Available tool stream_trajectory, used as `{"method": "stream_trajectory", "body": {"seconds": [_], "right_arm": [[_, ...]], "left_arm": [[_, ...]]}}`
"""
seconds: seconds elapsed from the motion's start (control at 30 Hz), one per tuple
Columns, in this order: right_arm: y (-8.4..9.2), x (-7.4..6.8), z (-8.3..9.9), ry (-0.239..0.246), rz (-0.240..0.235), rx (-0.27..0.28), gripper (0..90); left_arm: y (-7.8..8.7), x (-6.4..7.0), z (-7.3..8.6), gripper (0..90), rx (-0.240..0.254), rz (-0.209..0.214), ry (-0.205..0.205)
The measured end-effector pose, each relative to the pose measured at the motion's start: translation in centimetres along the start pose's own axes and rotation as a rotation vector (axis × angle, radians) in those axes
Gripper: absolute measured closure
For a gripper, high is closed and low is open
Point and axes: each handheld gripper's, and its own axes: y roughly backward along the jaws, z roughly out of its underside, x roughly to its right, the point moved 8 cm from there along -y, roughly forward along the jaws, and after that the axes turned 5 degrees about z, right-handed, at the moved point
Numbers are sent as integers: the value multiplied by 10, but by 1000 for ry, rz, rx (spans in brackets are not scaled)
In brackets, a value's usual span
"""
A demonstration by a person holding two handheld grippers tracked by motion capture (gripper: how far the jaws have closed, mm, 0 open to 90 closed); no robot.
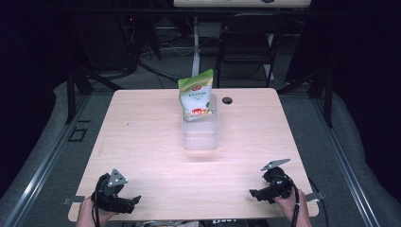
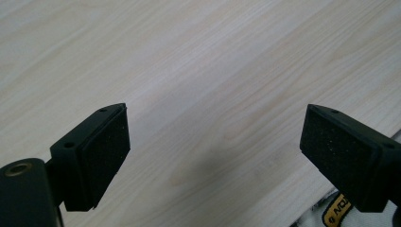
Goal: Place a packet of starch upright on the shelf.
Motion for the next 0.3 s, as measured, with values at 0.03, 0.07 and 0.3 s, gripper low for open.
{"method": "stream_trajectory", "body": {"seconds": [0.03, 0.07, 0.3], "right_arm": [[0, 1, 0, 2, 4, -4, 123], [0, 1, 0, 3, 4, -4, 122], [0, 1, 0, 1, 0, 3, 118]], "left_arm": [[-2, 0, 0, 87, -5, 12, -3], [-4, 0, 0, 86, -9, 19, -5], [-9, -2, -4, 62, 4, 58, -4]]}}
